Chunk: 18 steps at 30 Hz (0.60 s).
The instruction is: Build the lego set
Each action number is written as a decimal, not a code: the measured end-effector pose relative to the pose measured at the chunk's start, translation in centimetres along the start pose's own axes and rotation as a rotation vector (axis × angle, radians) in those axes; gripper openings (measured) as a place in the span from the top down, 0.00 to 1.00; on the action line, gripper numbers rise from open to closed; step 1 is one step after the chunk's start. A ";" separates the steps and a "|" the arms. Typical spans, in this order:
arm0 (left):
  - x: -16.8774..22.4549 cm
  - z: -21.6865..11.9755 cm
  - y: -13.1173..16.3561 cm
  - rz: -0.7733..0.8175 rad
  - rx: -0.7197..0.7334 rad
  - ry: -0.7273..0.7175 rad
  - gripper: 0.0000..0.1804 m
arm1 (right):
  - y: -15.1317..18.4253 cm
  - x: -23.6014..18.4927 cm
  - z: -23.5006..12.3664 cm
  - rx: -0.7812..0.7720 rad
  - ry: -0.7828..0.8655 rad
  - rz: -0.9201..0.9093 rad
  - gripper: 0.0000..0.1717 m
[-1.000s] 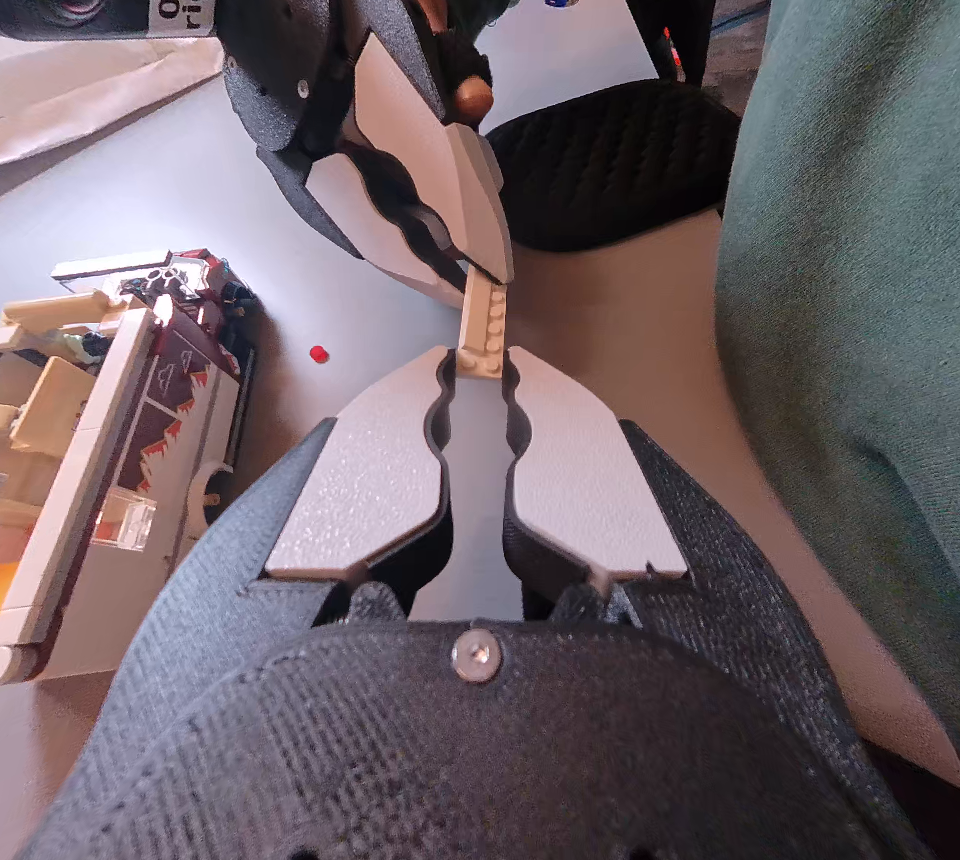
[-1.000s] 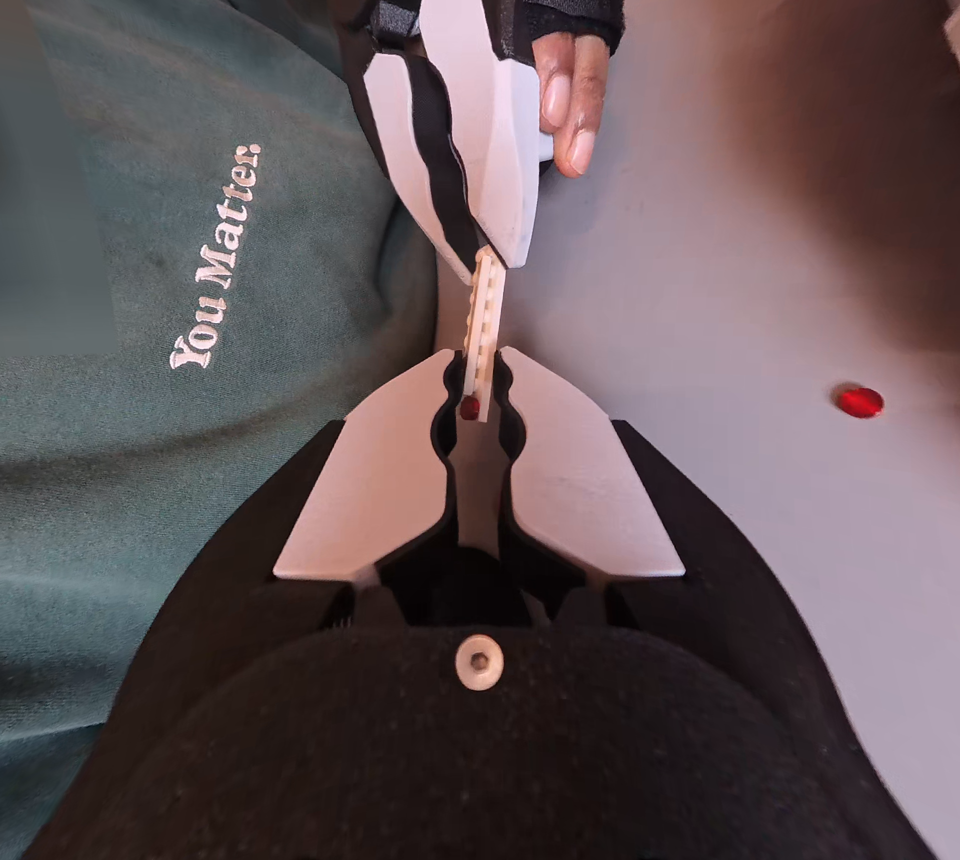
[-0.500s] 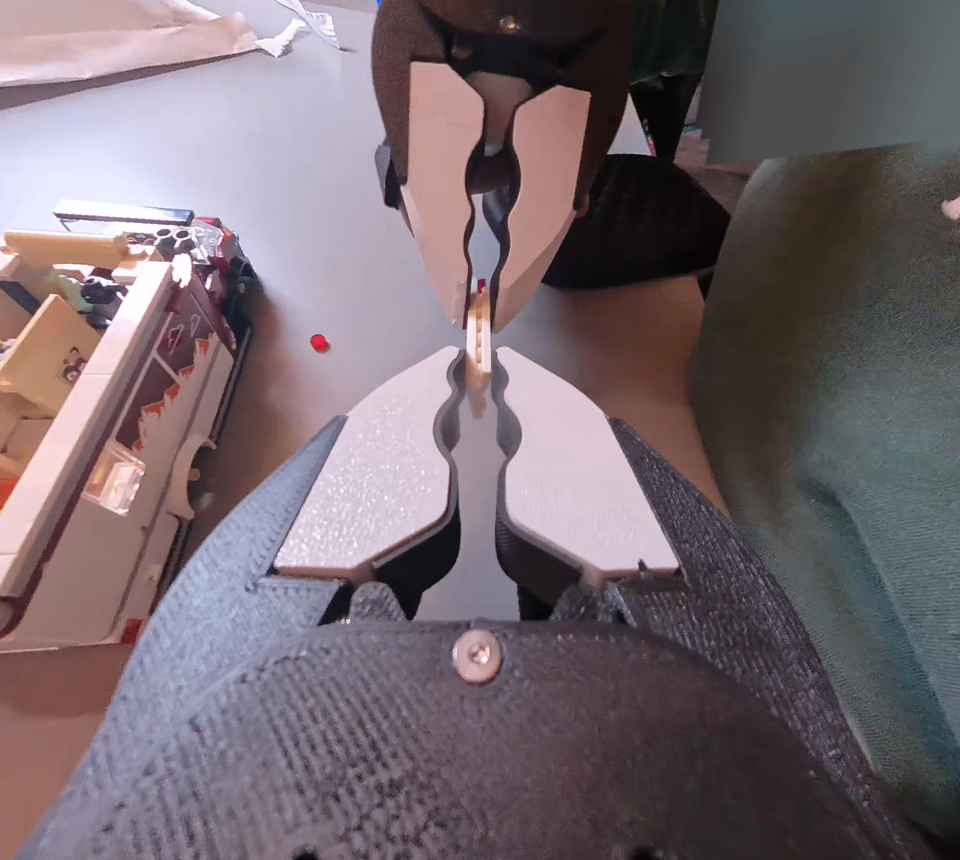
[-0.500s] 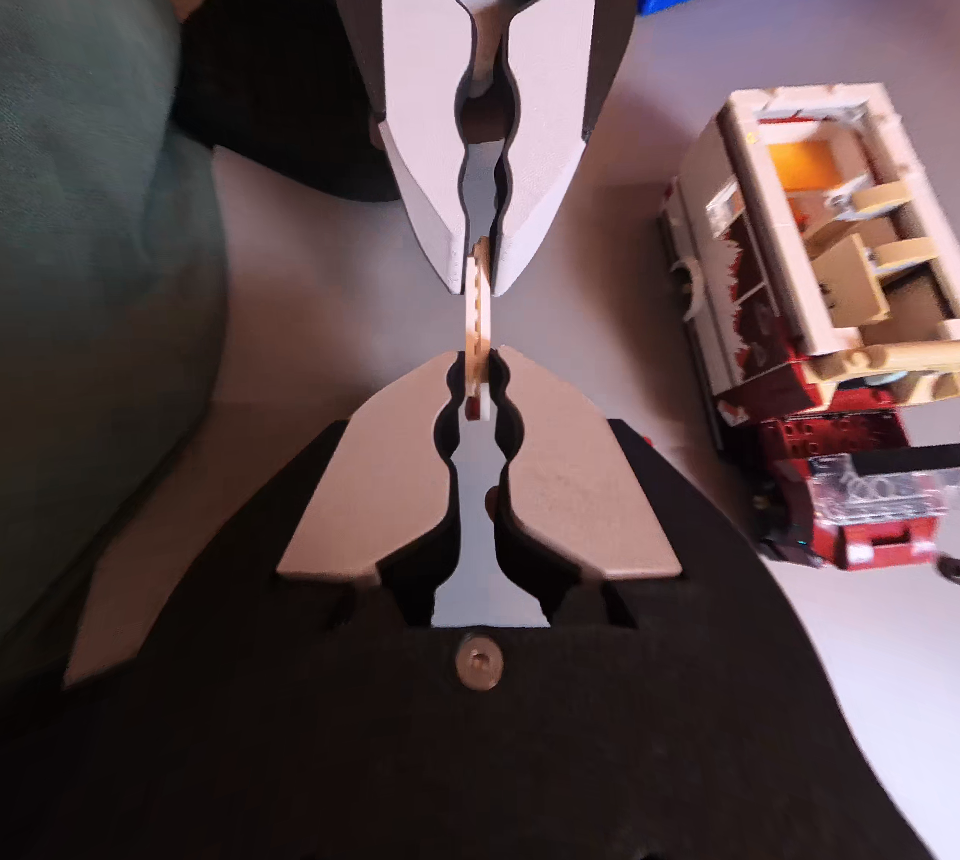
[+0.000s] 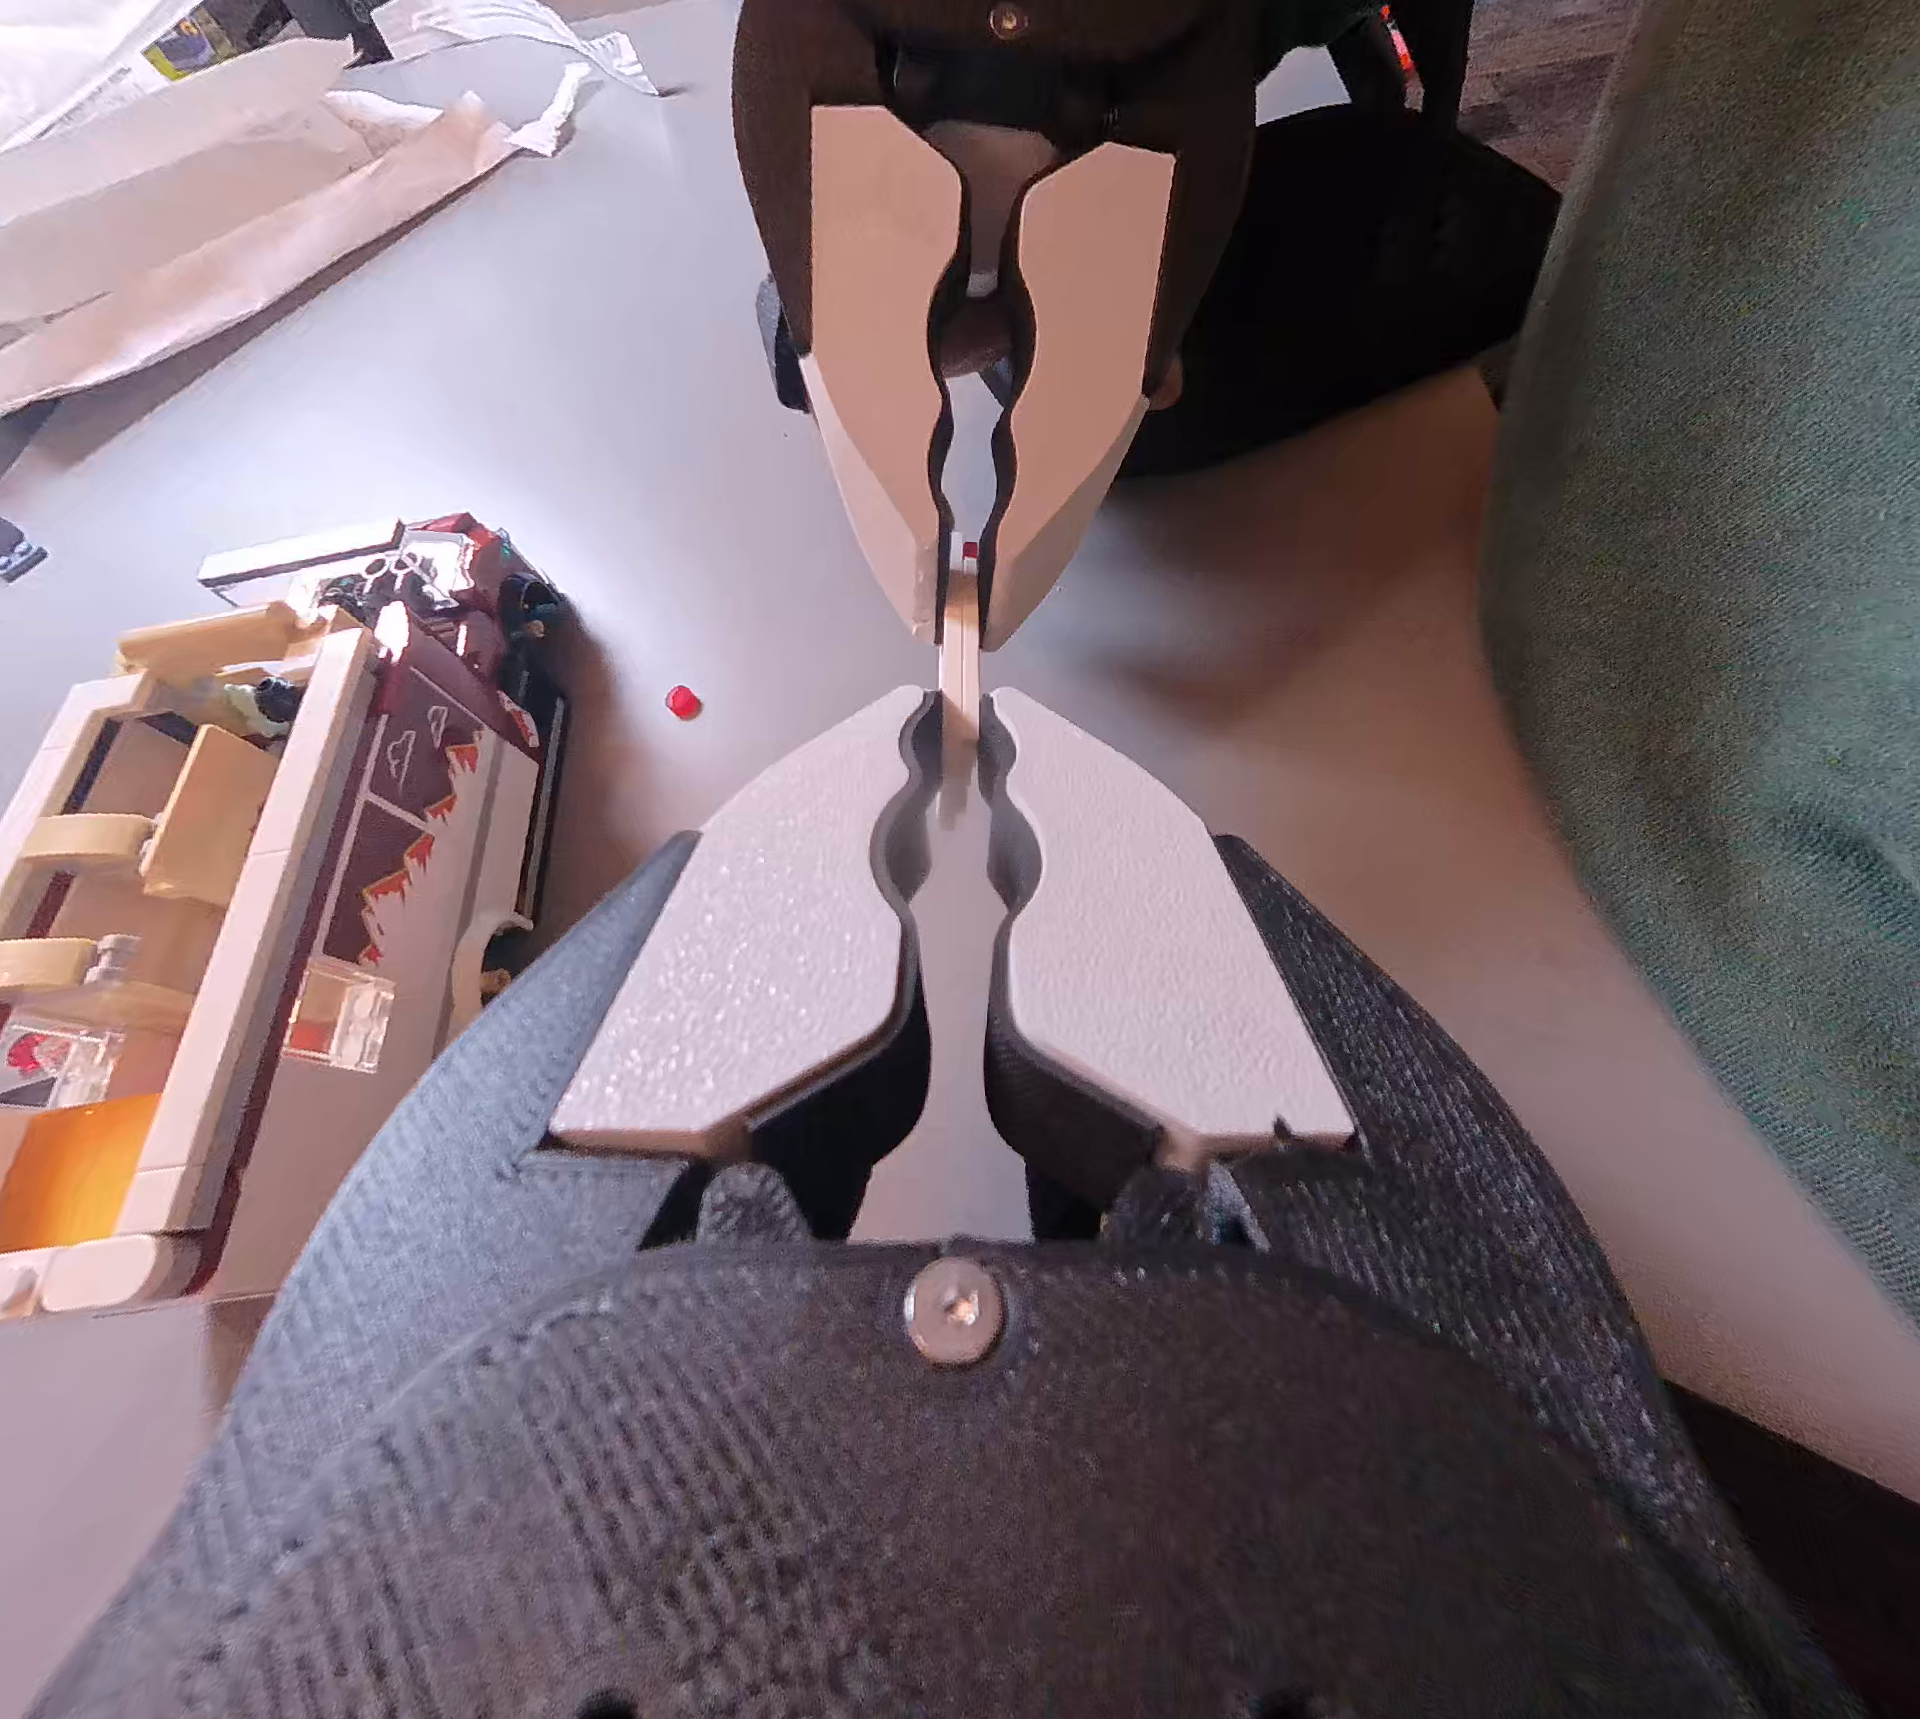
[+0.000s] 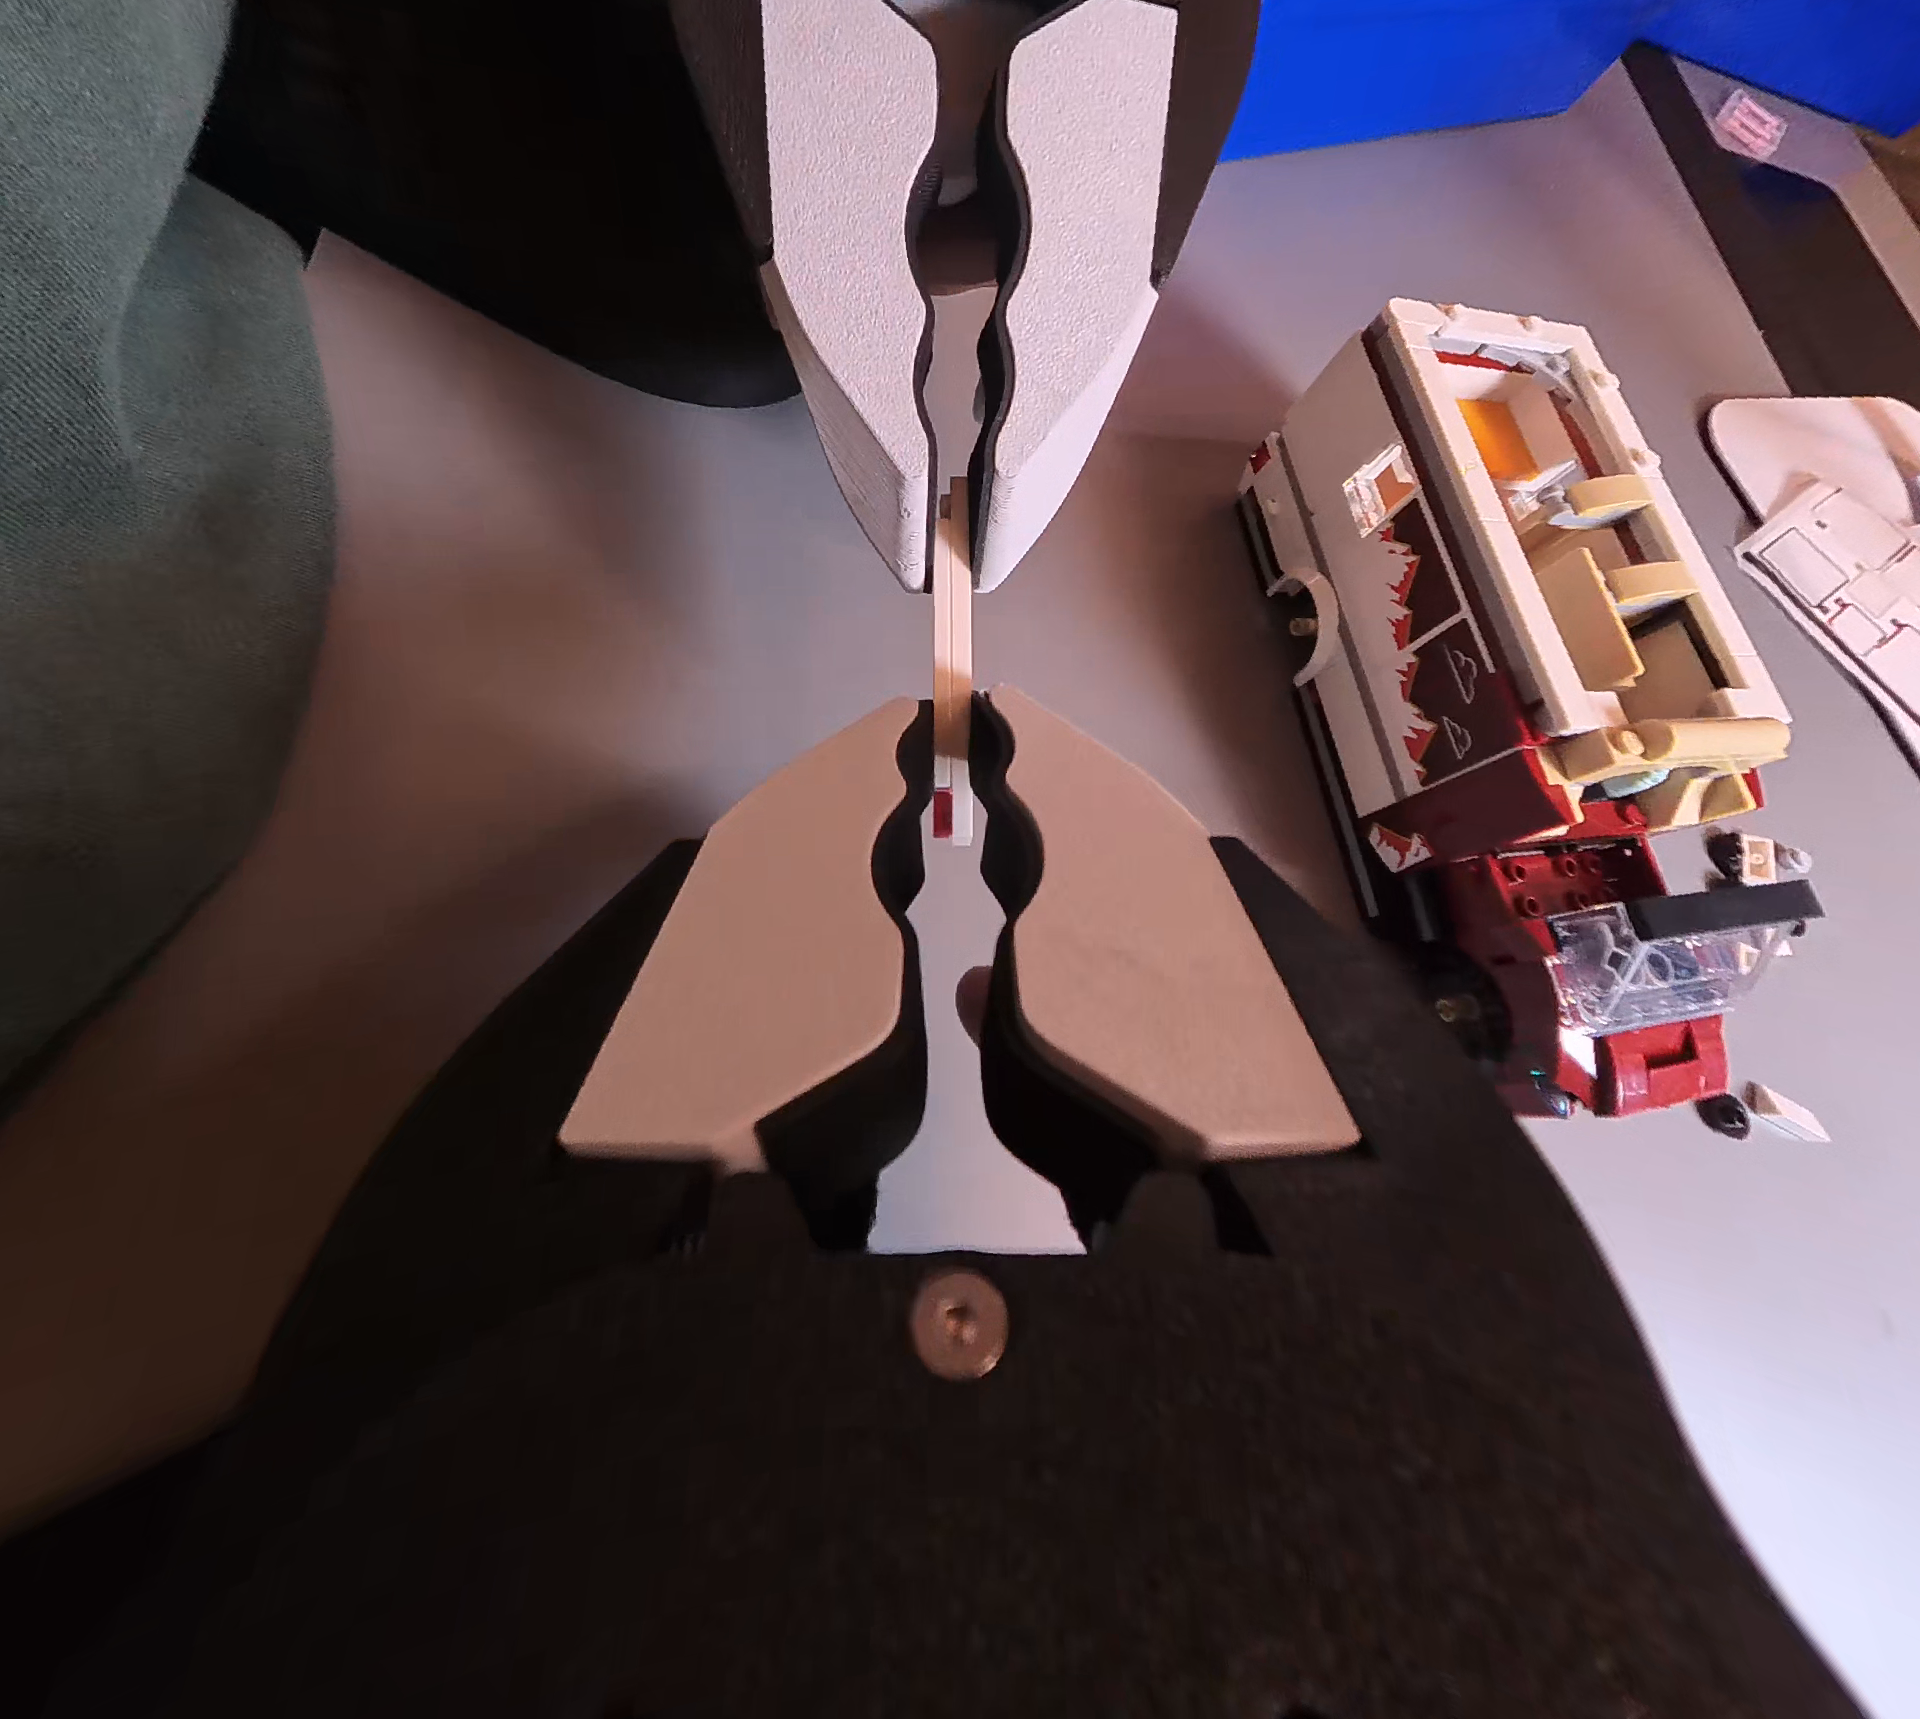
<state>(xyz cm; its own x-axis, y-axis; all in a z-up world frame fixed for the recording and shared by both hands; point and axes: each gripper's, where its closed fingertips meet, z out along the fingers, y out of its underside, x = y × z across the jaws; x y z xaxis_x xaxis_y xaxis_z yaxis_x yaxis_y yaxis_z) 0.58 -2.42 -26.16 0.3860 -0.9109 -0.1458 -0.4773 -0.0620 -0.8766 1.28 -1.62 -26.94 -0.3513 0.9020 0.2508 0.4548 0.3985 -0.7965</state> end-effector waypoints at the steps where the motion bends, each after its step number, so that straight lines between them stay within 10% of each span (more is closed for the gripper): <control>1: 0.0 0.0 0.1 0.001 -0.003 -0.001 0.96 | 0.0 0.0 0.0 0.001 0.004 0.000 0.97; 8: -0.6 0.0 0.3 -0.104 -0.002 0.014 0.96 | -0.1 0.7 0.1 0.018 0.049 -0.005 0.94; 18: -2.4 -1.2 -0.8 -0.837 0.196 0.293 0.96 | -1.2 2.8 -0.2 0.025 0.265 -0.244 0.90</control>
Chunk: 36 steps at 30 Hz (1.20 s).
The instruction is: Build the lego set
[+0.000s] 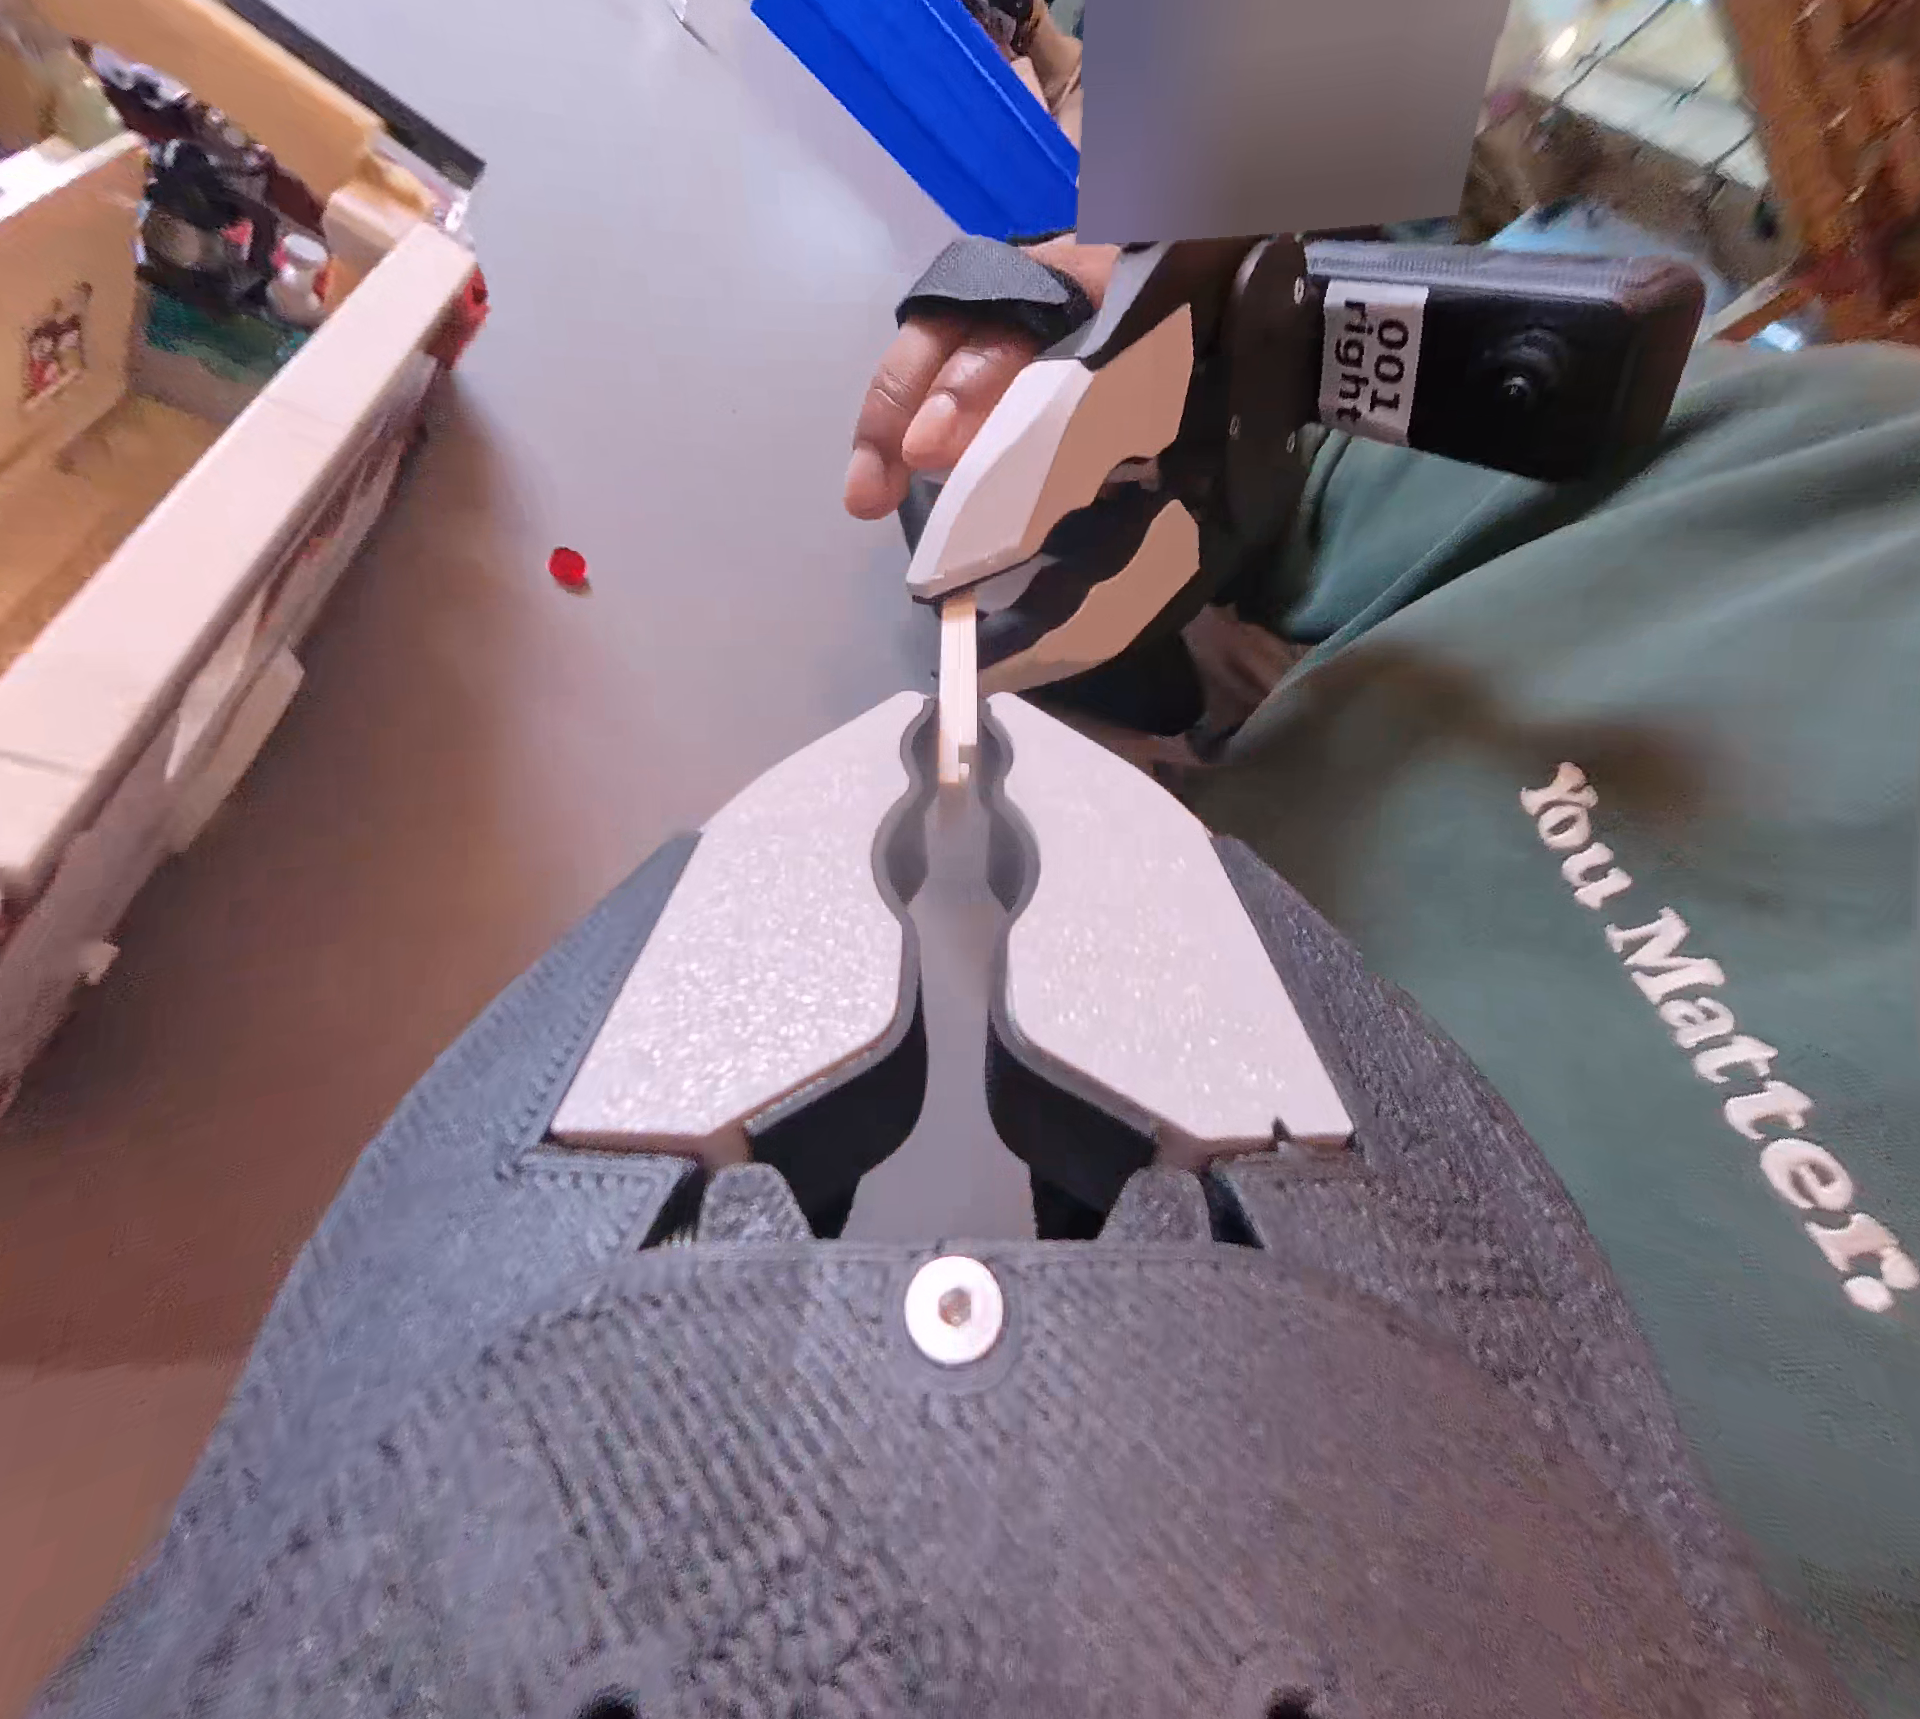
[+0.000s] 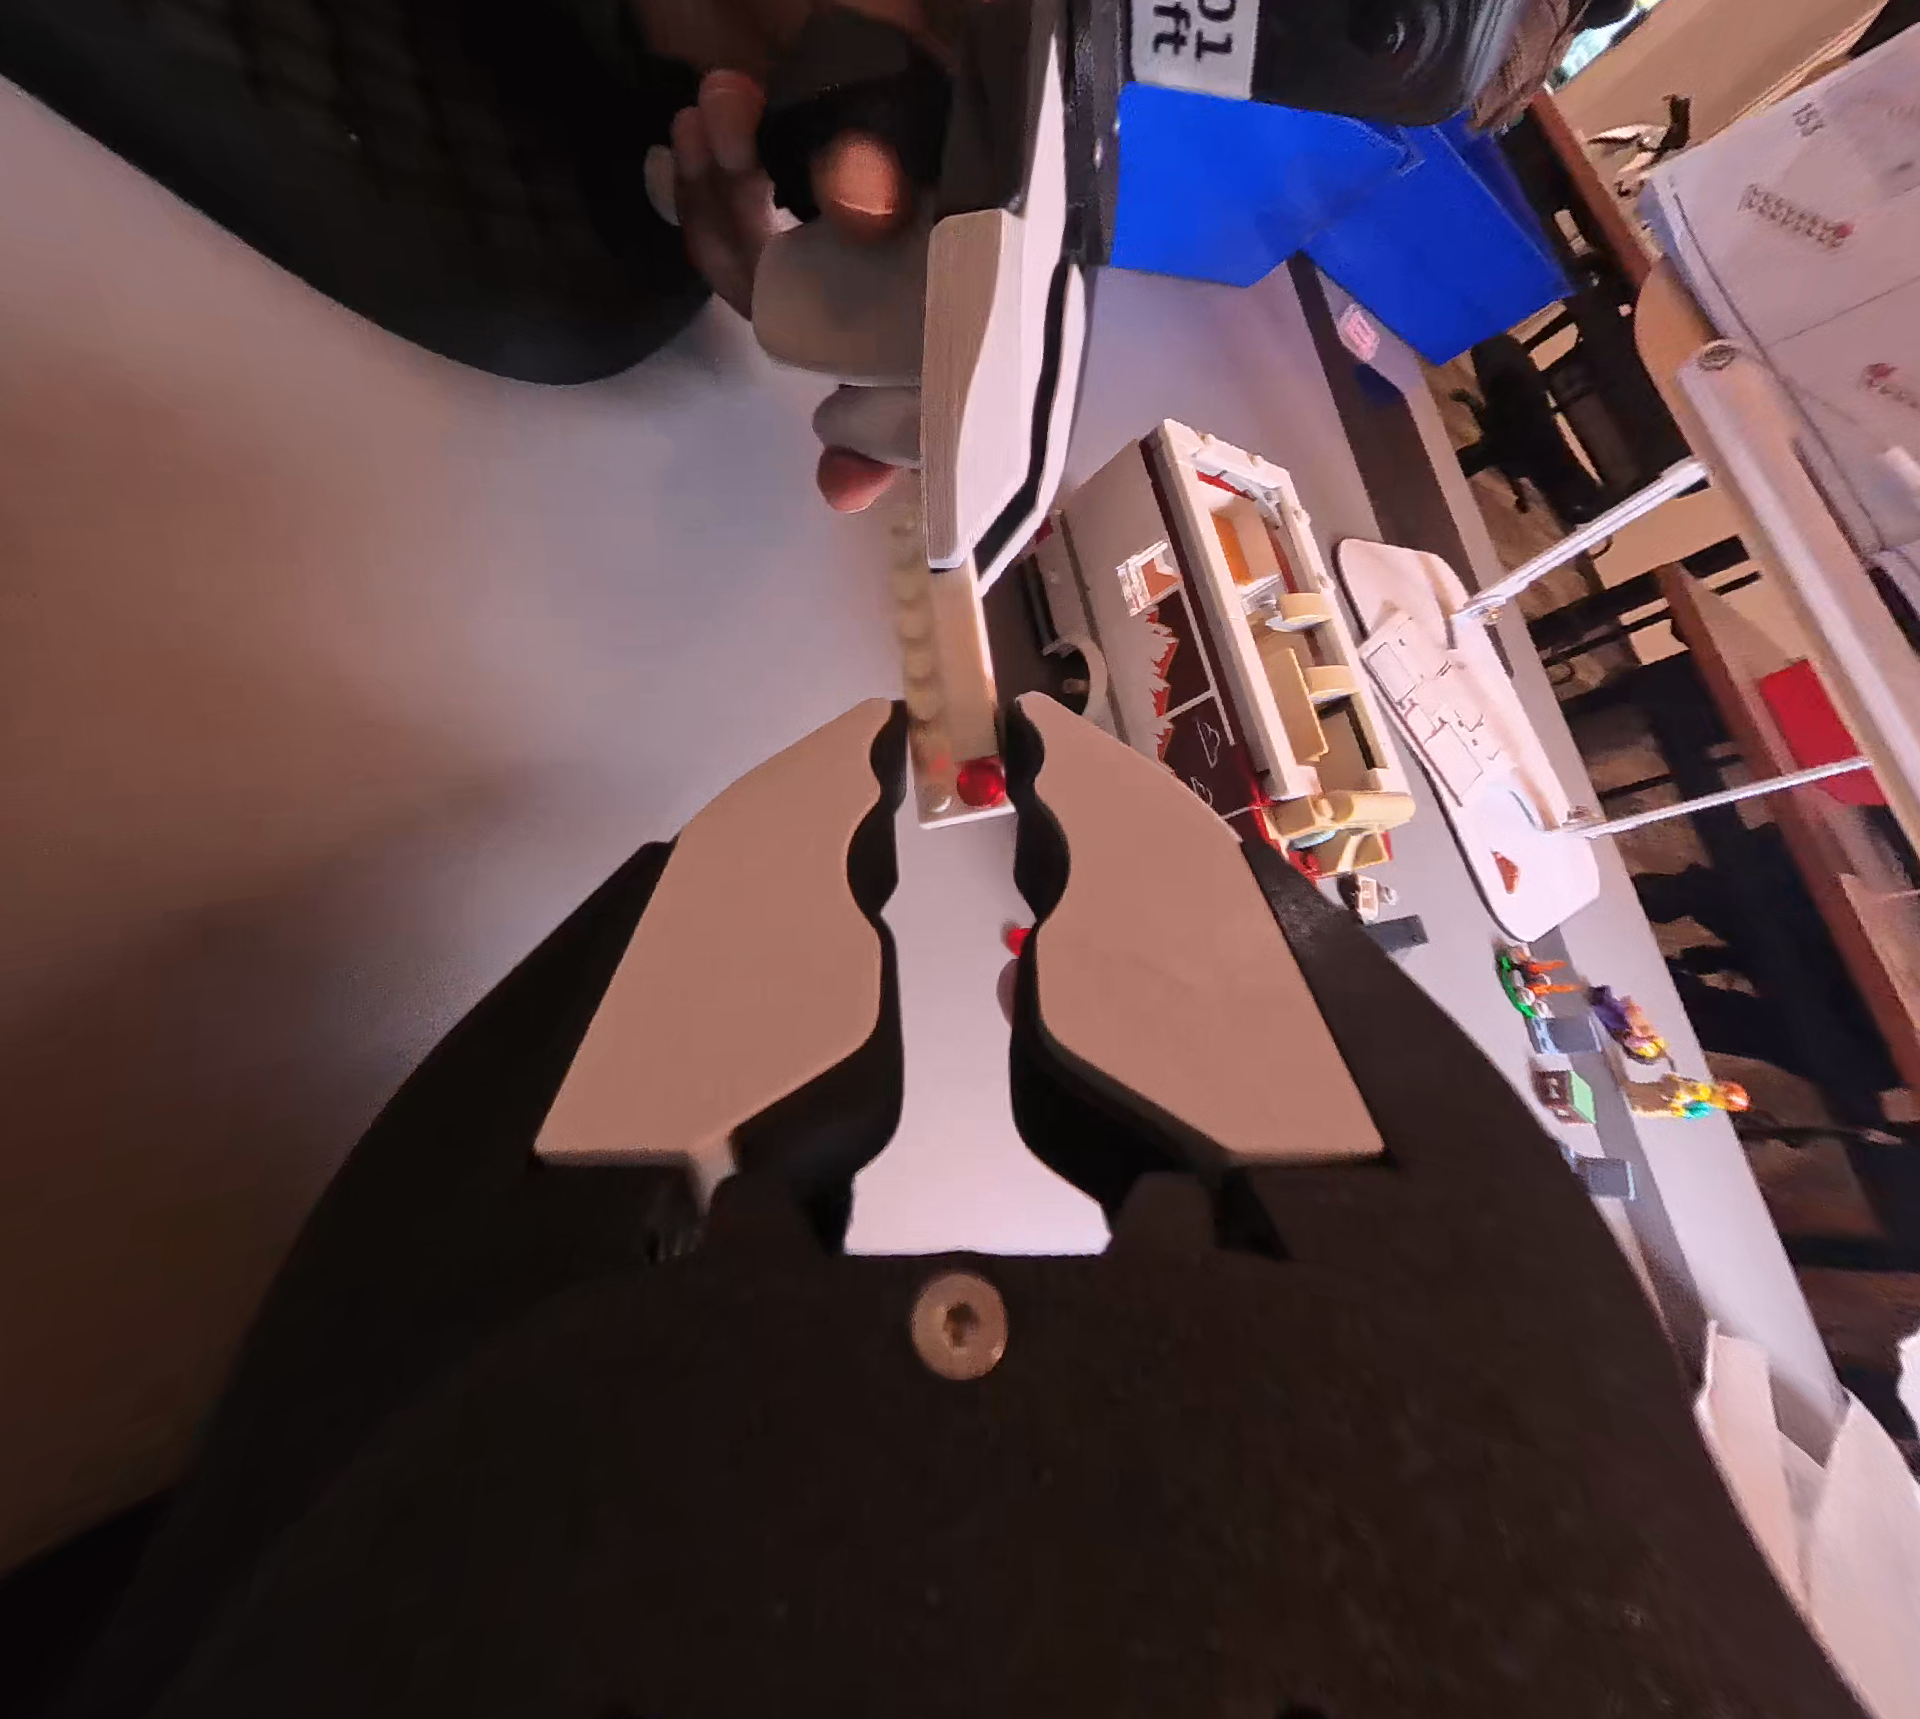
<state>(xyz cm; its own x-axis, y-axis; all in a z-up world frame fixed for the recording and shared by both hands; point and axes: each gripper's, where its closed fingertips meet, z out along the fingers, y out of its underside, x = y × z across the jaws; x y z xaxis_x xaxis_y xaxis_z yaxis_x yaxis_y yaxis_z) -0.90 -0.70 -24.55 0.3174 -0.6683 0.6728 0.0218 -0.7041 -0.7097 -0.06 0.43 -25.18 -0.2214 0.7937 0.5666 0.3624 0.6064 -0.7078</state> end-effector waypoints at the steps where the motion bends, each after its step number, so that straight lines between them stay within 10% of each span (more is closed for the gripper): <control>1: -0.1 -0.1 -0.2 -0.020 0.015 0.005 0.96 | 0.0 0.1 0.1 -0.001 -0.016 0.025 0.90; 17: -3.3 -2.2 -1.6 0.345 0.051 -0.350 0.86 | 6.3 -3.7 -1.0 -0.374 -0.603 0.343 0.85; 36: -4.0 -2.1 -1.1 0.427 0.011 -0.429 0.88 | 8.6 1.1 2.7 -0.456 -0.467 0.437 0.96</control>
<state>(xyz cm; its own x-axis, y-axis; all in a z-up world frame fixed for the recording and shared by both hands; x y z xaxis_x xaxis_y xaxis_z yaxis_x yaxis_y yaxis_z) -4.22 2.27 -26.04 0.6546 -0.7329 0.1853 -0.1824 -0.3910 -0.9021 0.39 6.65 -31.70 -0.2943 0.9552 -0.0314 0.8181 0.2348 -0.5249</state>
